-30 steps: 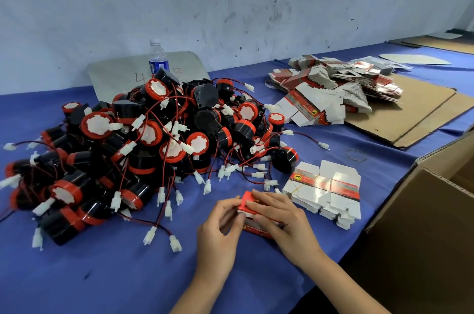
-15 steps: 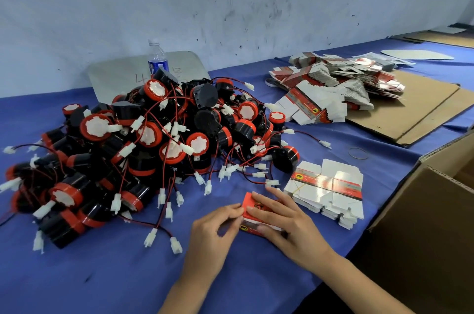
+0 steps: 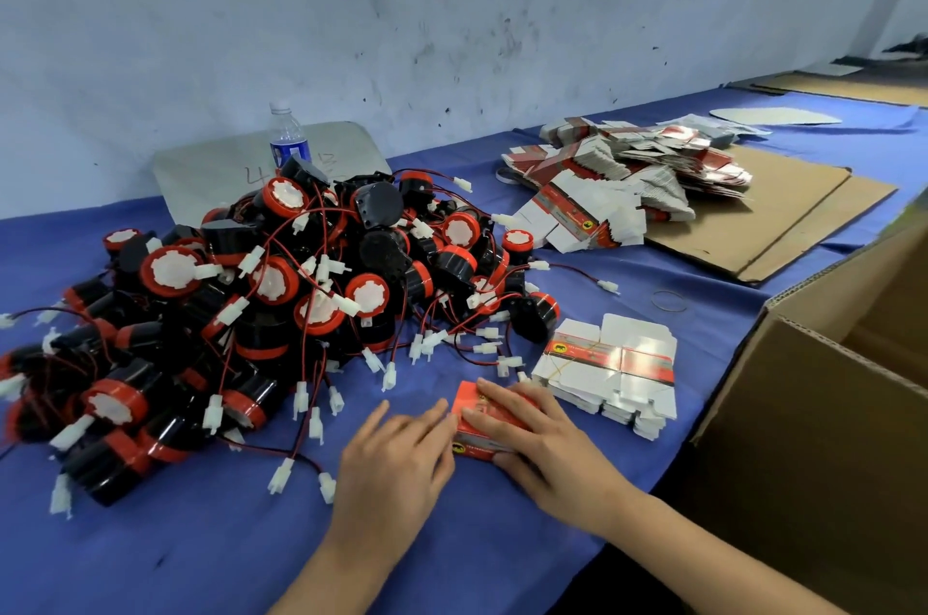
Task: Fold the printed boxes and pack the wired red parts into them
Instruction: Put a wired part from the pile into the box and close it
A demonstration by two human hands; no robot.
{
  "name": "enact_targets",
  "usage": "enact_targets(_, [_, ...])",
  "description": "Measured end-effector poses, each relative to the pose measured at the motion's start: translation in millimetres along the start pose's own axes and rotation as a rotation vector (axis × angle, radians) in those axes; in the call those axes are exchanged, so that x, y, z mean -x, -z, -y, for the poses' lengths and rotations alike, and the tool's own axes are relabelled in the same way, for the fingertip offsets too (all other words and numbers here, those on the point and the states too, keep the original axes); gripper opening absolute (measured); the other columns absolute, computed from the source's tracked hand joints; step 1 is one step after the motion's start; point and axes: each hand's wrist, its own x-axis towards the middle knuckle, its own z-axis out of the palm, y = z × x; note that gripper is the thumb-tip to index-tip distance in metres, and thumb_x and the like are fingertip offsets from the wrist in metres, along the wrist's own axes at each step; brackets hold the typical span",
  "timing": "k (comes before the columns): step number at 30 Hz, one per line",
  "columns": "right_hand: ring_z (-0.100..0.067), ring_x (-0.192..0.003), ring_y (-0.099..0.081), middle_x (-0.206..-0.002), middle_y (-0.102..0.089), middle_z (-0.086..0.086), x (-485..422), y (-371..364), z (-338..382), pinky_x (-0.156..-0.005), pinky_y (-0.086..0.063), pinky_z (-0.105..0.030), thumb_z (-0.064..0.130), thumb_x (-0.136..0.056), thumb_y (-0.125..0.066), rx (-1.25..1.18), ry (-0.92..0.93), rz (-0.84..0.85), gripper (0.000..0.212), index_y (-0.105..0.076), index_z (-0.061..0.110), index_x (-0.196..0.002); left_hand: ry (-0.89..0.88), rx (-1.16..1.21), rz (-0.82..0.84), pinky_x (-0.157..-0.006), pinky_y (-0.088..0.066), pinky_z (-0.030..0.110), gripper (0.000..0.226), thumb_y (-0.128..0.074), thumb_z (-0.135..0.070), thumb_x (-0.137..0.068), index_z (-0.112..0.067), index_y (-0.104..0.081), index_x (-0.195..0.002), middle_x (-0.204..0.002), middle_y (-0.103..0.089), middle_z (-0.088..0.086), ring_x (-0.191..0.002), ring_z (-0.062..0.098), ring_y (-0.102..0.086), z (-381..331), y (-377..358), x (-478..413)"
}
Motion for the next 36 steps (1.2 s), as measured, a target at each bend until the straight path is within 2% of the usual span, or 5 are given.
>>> enact_targets(14, [-0.001, -0.11, -0.058, -0.114, -0.062, 0.02, 38, 47, 29, -0.09, -0.05, -0.021, 0.048, -0.069, -0.08, -0.597, -0.393, -0.098, 0.055, -0.05, 0.042, -0.114, 0.107, 0.626, 0.215, -0.102, -0.029, 0.003, 0.05, -0.074, -0.054, -0.072, -0.044, -0.048, -0.113, -0.11, -0.057, -0.03, -0.106, -0.01, -0.052, -28, 5, -15])
enact_targets(19, [-0.001, -0.086, -0.067, -0.095, -0.069, 0.017, 44, 133, 17, -0.07, -0.053, -0.014, 0.037, -0.063, -0.075, -0.823, -0.556, -0.829, 0.04, -0.06, 0.032, -0.1, 0.311, 0.741, 0.082, -0.095, -0.029, 0.0, 0.054, -0.073, -0.018, -0.084, -0.033, -0.048, -0.129, -0.13, -0.053, -0.022, -0.123, -0.004, -0.048, -44, -2, -42])
enact_targets(23, [-0.023, -0.097, -0.07, -0.116, -0.065, -0.009, 51, 189, -11, -0.08, -0.058, -0.03, 0.042, -0.075, -0.07, -1.723, -0.533, -1.462, 0.055, -0.052, 0.014, -0.119, 0.134, 0.596, 0.271, -0.102, -0.025, 0.004, 0.048, -0.067, -0.021, -0.09, -0.016, -0.051, -0.135, -0.136, -0.05, -0.01, -0.128, 0.006, -0.044, -61, -14, -82])
enact_targets(29, [-0.033, -0.105, -0.067, -0.115, -0.067, -0.02, 49, 159, -13, -0.088, -0.055, -0.039, 0.056, -0.071, -0.063, -1.988, -0.594, -1.113, 0.075, -0.052, 0.002, -0.121, 0.054, 0.429, 0.655, -0.108, -0.033, 0.032, 0.06, -0.059, -0.041, -0.093, -0.013, -0.043, -0.143, -0.144, -0.048, 0.007, -0.133, 0.024, -0.042, -124, -55, -143])
enact_targets(36, [-0.016, -0.065, -0.062, -0.068, -0.068, -0.004, 62, 72, -20, -0.061, -0.045, -0.028, 0.03, -0.099, -0.047, -1.311, -1.143, -1.115, 0.031, -0.068, 0.008, -0.096, 0.133, 0.096, 0.732, -0.084, -0.048, 0.037, 0.026, -0.06, -0.019, -0.089, -0.007, -0.063, -0.112, -0.118, -0.059, 0.017, -0.11, 0.036, -0.058, -166, -76, -165])
